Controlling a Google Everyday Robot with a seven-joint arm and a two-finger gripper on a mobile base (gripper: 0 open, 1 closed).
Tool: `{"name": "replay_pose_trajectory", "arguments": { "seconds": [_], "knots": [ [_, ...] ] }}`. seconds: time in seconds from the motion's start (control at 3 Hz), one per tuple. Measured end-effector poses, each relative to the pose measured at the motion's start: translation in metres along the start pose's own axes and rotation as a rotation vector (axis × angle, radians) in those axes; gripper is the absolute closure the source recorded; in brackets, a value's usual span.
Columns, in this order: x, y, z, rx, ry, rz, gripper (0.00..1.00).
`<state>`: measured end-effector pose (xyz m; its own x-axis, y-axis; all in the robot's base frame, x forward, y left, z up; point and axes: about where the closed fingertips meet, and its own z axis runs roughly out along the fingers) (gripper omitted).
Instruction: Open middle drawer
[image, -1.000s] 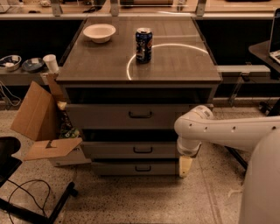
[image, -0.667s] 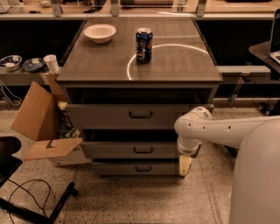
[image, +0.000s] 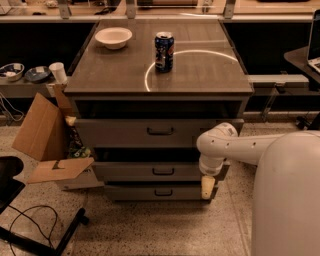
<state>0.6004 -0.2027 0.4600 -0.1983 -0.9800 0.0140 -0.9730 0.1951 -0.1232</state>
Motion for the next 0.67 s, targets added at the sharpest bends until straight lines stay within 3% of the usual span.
{"name": "replay_pose_trajectory", "arguments": {
  "seconds": [0.33,0.67],
  "knots": [
    [-0.0053,-0.0046,0.0125,-0.013,-0.02,0.002,0.0],
    [-0.0112,-0.0068,0.0203,-0.027,-0.047,-0.002,0.18]
  ]
}}
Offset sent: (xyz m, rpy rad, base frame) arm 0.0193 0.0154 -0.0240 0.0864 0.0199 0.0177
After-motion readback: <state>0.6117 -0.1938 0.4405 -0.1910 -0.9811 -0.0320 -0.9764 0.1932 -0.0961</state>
